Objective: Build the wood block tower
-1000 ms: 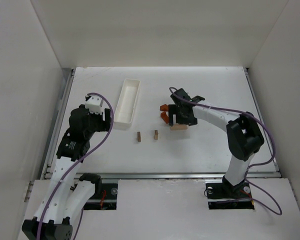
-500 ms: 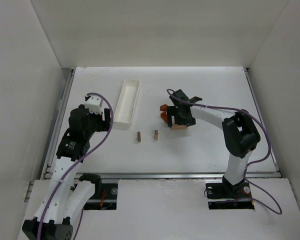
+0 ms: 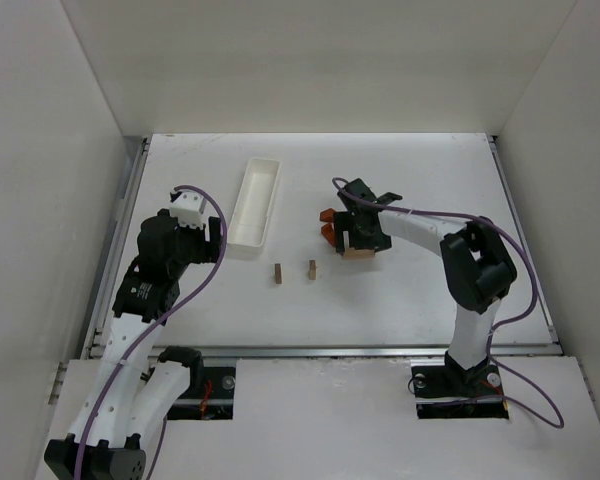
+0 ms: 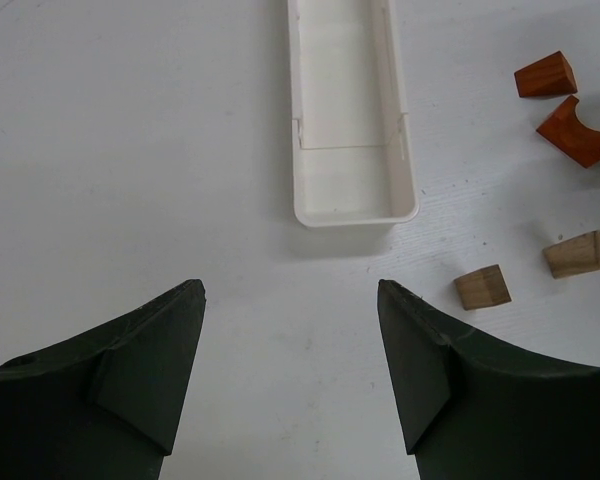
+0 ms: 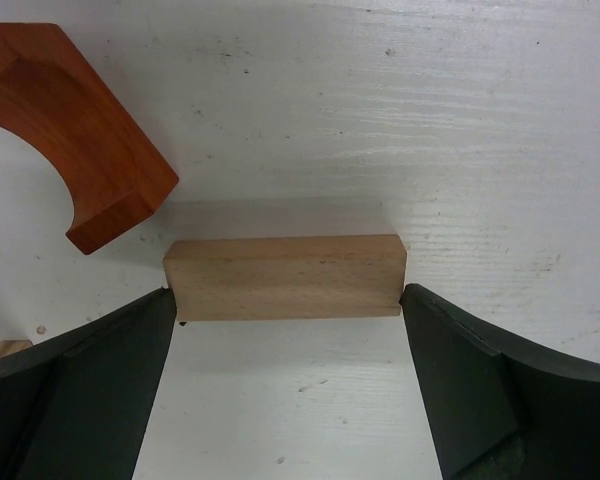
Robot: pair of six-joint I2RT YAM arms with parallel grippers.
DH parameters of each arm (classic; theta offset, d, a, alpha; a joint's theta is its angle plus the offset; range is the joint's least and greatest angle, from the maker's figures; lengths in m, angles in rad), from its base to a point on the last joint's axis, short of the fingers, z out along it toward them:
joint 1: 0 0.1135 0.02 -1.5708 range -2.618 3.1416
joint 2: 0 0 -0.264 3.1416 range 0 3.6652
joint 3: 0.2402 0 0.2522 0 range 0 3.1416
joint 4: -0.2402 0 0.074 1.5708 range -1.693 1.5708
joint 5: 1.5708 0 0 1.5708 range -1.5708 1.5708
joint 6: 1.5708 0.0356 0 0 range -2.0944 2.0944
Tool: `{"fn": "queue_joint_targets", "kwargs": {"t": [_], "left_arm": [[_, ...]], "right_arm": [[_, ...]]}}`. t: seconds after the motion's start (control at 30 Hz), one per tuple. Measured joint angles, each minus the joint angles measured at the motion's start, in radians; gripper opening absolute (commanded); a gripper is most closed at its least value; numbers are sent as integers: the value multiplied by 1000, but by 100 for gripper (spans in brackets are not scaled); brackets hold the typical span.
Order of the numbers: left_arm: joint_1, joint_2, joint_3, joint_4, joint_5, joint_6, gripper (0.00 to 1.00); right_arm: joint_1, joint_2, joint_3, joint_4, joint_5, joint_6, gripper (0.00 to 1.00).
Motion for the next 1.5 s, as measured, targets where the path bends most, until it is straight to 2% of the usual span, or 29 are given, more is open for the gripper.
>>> {"fn": "queue_joint_targets", "kwargs": {"t": [0.23,0.4,0.5,0.6,0.73,0.8,1.0,1.07,1.27,1.5], "left_arm": [[0,0,0,0,8,6,67],[0,2,1,-2,46,33,67],[0,28,30,-17,95,110,73],[-9,94,117,-20,155,216,79],[-55,285,369,-76,270,347,81],[-100,399,500,-76,331,401,82],[-341,832,920,-274,420,524,82],[-400,961,1012,-307,443,547,82],[-570,1171,1018,-344,440,632,82],[-697,1248,984,-243,377,668,80]], "right_arm": [[0,-3,2,0,1,1,100],[-3,-69,-6,-5,1,16,100],[-30,-158,-5,-5,-5,27,100],[-119,-244,-5,-2,-50,38,100],[-270,-348,-29,17,-92,74,100],[-304,-402,-37,18,-89,85,100],[-343,-559,-68,28,-93,98,100],[-386,-603,-78,31,-95,101,100],[-501,-659,-89,41,-81,108,100],[-555,-719,-129,81,-69,113,100]]}}
